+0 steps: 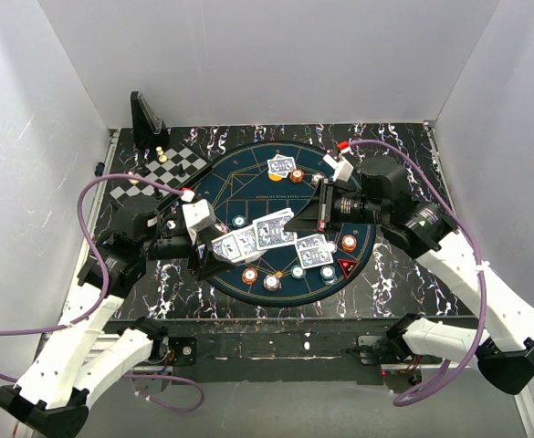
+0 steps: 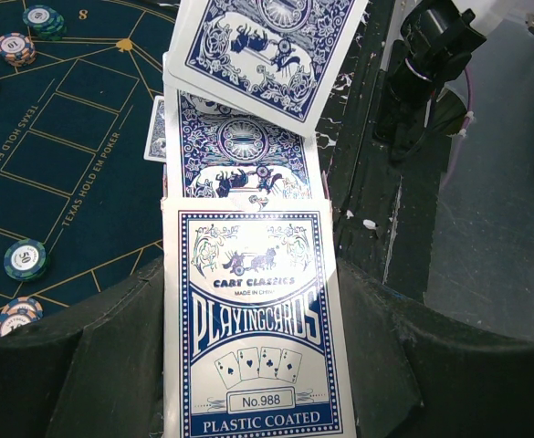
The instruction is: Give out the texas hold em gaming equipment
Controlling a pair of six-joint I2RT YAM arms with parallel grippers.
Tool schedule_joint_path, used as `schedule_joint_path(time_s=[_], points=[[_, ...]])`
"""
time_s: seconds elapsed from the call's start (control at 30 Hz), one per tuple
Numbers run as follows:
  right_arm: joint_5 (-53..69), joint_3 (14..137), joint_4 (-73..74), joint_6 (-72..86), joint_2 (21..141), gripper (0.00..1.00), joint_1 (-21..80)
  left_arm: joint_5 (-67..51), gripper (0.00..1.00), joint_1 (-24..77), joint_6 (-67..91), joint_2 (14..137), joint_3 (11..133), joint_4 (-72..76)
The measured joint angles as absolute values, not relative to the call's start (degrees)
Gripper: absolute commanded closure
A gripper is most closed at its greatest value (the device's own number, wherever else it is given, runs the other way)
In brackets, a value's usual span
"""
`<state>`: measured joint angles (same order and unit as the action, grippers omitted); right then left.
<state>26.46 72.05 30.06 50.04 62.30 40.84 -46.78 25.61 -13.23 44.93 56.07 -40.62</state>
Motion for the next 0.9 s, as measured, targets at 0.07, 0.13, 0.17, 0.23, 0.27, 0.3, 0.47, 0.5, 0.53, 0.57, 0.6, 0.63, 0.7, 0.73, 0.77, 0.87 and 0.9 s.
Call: schedule_joint_path(time_s=[0.07, 0.13, 0.17, 0.23, 0.27, 0.3, 0.47, 0.5, 0.53, 0.57, 0.6, 0.63, 0.7, 0.73, 0.77, 0.87, 0.9], points=[[27.6, 72.2, 30.0, 50.6, 62.1, 0.99, 40.2, -46.8, 1.00, 25.6, -13.3, 44.9, 56.1, -40.6], [28.6, 72.7, 30.2, 50.9, 62.0, 0.99, 38.8, -46.8, 1.00, 25.6, -13.3, 44.9, 56.1, -40.6], [28.9, 73.2, 30.4, 50.8, 62.0, 0.99, 37.9, -46.8, 1.00, 25.6, -13.3, 44.9, 56.1, -40.6], [30.0, 75.2, 31.1, 50.7, 62.0, 0.99, 34.8, -46.8, 1.00, 25.6, -13.3, 44.9, 56.0, -40.6], [30.5, 76.7, 31.6, 50.5, 62.0, 0.99, 32.5, -46.7, 1.00, 25.6, -13.3, 44.8, 56.0, -40.7], [30.7, 77.7, 31.7, 50.2, 62.0, 0.99, 31.1, -46.7, 1.00, 25.6, -13.3, 44.8, 56.0, -40.7], [30.7, 82.9, 33.3, 46.0, 64.0, 0.99, 24.6, -46.7, 1.00, 25.6, -13.4, 44.6, 56.0, -40.7], [30.3, 83.3, 33.5, 44.8, 65.2, 0.99, 24.1, -46.6, 1.00, 25.6, -13.4, 44.6, 56.0, -40.8], [29.8, 83.6, 33.8, 43.6, 66.8, 0.99, 24.0, -46.6, 1.00, 25.6, -13.4, 44.5, 56.0, -40.8], [29.0, 83.9, 34.2, 42.3, 68.6, 0.99, 23.9, -46.6, 1.00, 25.6, -13.4, 44.5, 56.0, -40.8], [28.1, 84.2, 34.7, 41.0, 70.6, 0.99, 23.8, -46.5, 1.00, 25.6, -13.3, 44.5, 56.0, -40.9], [26.7, 84.7, 35.0, 39.7, 73.3, 0.99, 23.9, -46.5, 1.00, 25.6, -13.3, 44.4, 56.0, -41.0], [23.5, 85.8, 36.4, 37.0, 79.6, 0.99, 23.9, -46.5, 1.00, 25.6, -13.1, 44.5, 56.2, -41.5], [21.5, 86.8, 37.6, 35.5, 83.0, 0.99, 24.0, -46.5, 1.00, 25.6, -13.0, 44.5, 56.4, -41.6], [19.1, 88.3, 38.8, 34.1, 86.3, 0.99, 24.3, -46.5, 1.00, 25.6, -13.0, 44.5, 56.6, -41.8], [10.5, 95.3, 43.4, 30.0, 95.5, 0.99, 25.6, -46.5, 1.00, 25.6, -12.9, 44.4, 57.3, -42.0], [7.6, 98.0, 44.4, 28.7, 98.1, 0.99, 26.5, -46.5, 1.00, 25.6, -12.9, 44.4, 57.4, -42.0]])
